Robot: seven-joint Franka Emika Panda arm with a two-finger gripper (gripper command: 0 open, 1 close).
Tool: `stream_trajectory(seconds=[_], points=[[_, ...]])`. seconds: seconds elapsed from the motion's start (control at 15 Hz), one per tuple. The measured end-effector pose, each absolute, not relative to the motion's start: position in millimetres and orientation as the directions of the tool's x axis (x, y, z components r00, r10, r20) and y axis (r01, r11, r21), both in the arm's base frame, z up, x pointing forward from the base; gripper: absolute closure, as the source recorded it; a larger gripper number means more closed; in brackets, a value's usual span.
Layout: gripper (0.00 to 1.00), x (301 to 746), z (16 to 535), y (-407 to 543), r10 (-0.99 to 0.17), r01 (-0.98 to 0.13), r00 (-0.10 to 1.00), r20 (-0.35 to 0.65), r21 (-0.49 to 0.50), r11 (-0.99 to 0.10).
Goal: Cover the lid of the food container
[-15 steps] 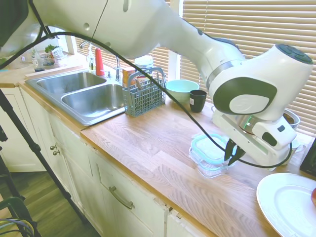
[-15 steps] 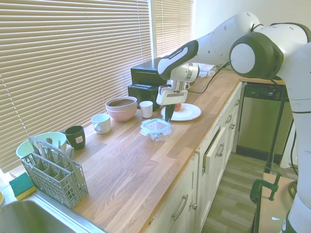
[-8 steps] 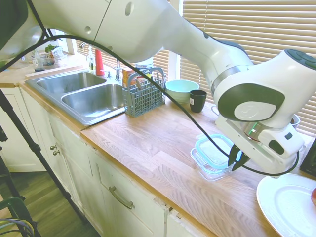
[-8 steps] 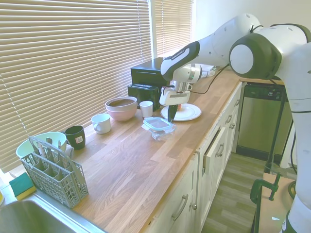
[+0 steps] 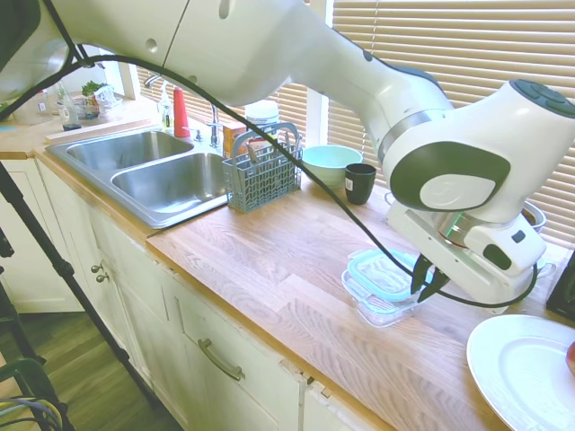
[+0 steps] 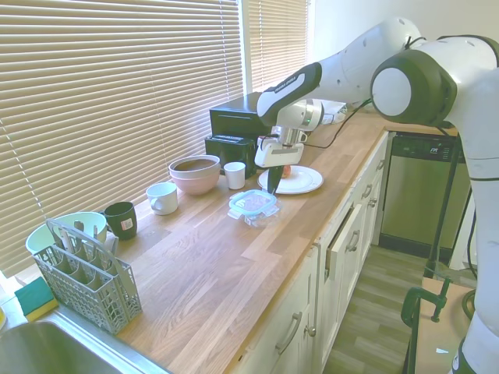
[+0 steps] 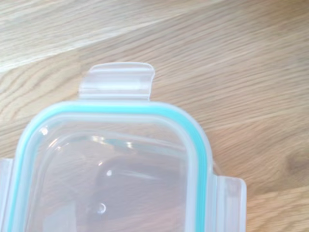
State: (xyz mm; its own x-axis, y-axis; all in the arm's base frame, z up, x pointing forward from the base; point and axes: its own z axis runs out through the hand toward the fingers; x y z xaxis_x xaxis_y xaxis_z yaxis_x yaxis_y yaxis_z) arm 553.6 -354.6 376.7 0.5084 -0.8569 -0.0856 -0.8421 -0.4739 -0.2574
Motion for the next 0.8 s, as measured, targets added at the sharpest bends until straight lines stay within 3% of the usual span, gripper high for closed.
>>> stream_trajectory(seconds=[0.8], points=[[1.0,533.0,384.0,-341.4,-0.852,-0.839,0.514,-0.103,-0.266,-0.474]])
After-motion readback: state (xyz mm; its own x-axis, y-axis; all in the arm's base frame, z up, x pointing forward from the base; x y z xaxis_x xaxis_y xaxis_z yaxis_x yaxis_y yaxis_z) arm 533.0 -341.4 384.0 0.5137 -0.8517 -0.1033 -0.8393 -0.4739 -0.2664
